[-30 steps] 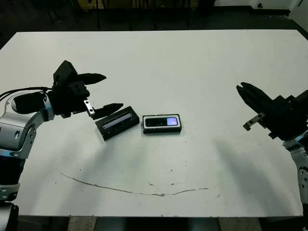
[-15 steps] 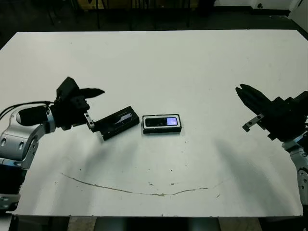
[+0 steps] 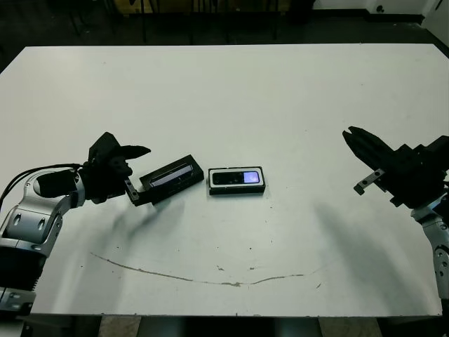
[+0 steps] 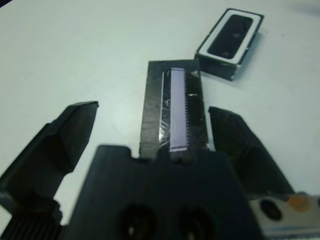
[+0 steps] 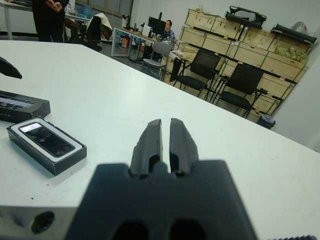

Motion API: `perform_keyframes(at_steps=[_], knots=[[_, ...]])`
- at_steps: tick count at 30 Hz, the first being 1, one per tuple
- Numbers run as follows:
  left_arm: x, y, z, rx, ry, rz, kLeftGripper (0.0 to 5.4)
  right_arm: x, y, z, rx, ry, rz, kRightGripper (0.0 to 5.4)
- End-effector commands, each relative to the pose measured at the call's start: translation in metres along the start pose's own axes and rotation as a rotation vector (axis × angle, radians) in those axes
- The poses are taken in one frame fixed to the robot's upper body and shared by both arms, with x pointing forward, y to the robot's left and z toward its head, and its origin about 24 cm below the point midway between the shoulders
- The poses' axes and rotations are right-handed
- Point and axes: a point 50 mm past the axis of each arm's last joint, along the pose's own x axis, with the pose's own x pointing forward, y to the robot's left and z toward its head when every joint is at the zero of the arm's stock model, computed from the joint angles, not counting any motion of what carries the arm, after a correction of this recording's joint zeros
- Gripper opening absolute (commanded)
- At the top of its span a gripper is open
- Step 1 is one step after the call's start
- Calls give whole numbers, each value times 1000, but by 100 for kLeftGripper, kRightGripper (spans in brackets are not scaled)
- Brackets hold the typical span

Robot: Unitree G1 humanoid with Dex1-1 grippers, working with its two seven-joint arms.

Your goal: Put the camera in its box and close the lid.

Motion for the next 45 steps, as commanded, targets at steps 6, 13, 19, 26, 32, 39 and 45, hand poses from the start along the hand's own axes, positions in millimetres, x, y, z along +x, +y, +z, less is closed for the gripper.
perform_keyframes(at_steps=[6,13,19,26,32,39,45], knots=[[3,-1,-8,-11,35,-14,538,-4,-1,-3,-12,39,2,0],[6,-1,-12,-15,51,-17,538,-4,-2,-3,-11,29,5,0],[8,0,-16,-8,75,-13,538,-4,-2,-3,-27,28,9,0],[10,0,-22,-65,40,-5,530,-4,-2,-3,-15,30,7,0],[11,-3,-26,-58,27,-35,435,-4,-2,-4,-18,39,6,0],[14,-8,-28,-121,2,-102,302,-4,-2,-4,-23,43,-2,0],[13,-7,-29,-147,-2,-170,277,-4,-2,-6,-17,47,1,0]])
